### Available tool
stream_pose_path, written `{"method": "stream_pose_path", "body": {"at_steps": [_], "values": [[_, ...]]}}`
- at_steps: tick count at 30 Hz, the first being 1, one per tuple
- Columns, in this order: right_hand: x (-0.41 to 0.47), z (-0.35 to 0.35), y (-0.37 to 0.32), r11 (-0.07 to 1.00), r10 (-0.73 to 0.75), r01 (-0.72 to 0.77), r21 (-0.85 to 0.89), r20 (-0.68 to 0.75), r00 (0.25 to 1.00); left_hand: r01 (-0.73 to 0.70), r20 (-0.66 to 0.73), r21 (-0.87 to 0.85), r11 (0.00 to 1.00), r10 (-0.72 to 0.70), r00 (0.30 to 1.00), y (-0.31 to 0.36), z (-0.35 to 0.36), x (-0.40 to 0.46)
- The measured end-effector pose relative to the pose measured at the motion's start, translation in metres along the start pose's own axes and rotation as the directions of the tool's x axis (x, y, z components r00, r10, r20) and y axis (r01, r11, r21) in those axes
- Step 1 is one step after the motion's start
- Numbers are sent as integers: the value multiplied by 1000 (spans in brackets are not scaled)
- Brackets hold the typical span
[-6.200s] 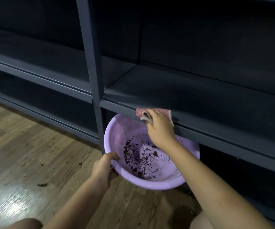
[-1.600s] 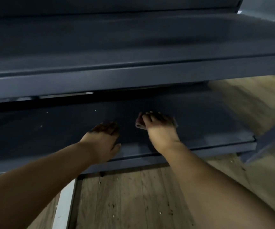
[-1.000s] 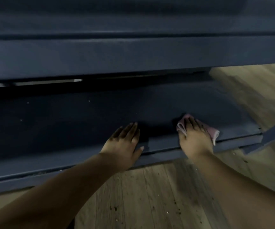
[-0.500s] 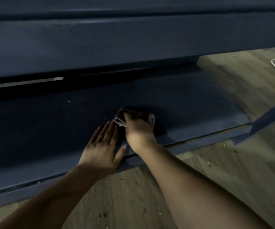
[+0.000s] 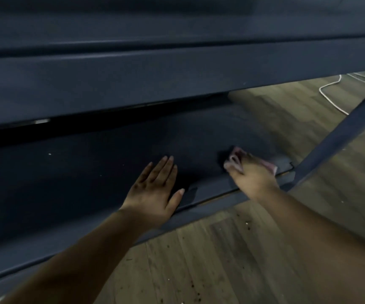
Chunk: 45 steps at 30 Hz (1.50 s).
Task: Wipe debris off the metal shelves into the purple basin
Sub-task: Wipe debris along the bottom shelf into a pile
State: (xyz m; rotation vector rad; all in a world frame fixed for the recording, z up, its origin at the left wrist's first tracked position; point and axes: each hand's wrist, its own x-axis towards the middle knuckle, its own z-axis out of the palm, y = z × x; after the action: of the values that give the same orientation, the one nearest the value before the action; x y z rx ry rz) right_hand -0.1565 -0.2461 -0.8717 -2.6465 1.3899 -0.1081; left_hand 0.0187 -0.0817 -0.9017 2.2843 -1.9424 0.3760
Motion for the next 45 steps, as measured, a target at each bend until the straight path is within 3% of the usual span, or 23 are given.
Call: {"method": "stream_pose_path", "body": {"at_steps": [2, 7, 11, 16, 25, 28, 29, 31, 33, 34, 36, 38, 42, 45], "values": [[4, 6, 4, 999, 4, -9, 42, 123, 992, 2, 36, -24, 1000, -1, 999, 10, 10, 4], [21, -2, 25, 971, -177, 182, -157, 44, 983, -5, -3, -75, 997, 5, 1000, 13, 24, 0], [19, 17, 10, 995, -77, 77, -66, 7, 997, -13, -50, -85, 996, 9, 999, 13, 25, -1], [29, 15, -8, 998, -63, 63, -4, 46, 997, -22, -93, -75, 997, 15, 996, 13, 28, -1], [17, 23, -85, 939, -299, 305, 157, -60, 952, 3, -5, -65, 998, -3, 1000, 15, 23, -1], [23, 25, -87, 938, -252, 251, 241, -30, 967, 28, 34, -69, 997, -26, 999, 14, 21, -1], [23, 22, -82, 937, -256, 266, 225, -75, 964, 34, 37, -62, 998, -32, 999, 14, 21, -1], [28, 15, -59, 947, -240, 297, 123, -341, 909, 44, 45, -57, 997, -42, 998, 13, 21, -2], [32, 9, -23, 983, -100, 161, 87, -482, 870, 53, 56, -63, 997, -50, 997, 13, 20, -2], [34, 7, -4, 992, -30, 80, 93, -449, 893, 54, 60, -65, 996, -50, 997, 14, 21, -2], [35, 8, 28, 986, 143, -117, 115, -248, 958, 49, 58, -66, 997, -45, 997, 15, 21, -2], [38, 14, 45, 970, 225, -207, 130, -134, 965, 52, 65, -71, 996, -47, 997, 15, 22, -2], [52, 14, 10, 977, 181, -171, 127, -70, 981, 55, 43, -97, 994, -51, 998, 16, 22, -1], [62, 19, -34, 996, -27, 34, 88, -77, 997, 58, 30, -114, 992, -55, 998, 15, 23, -1]]}}
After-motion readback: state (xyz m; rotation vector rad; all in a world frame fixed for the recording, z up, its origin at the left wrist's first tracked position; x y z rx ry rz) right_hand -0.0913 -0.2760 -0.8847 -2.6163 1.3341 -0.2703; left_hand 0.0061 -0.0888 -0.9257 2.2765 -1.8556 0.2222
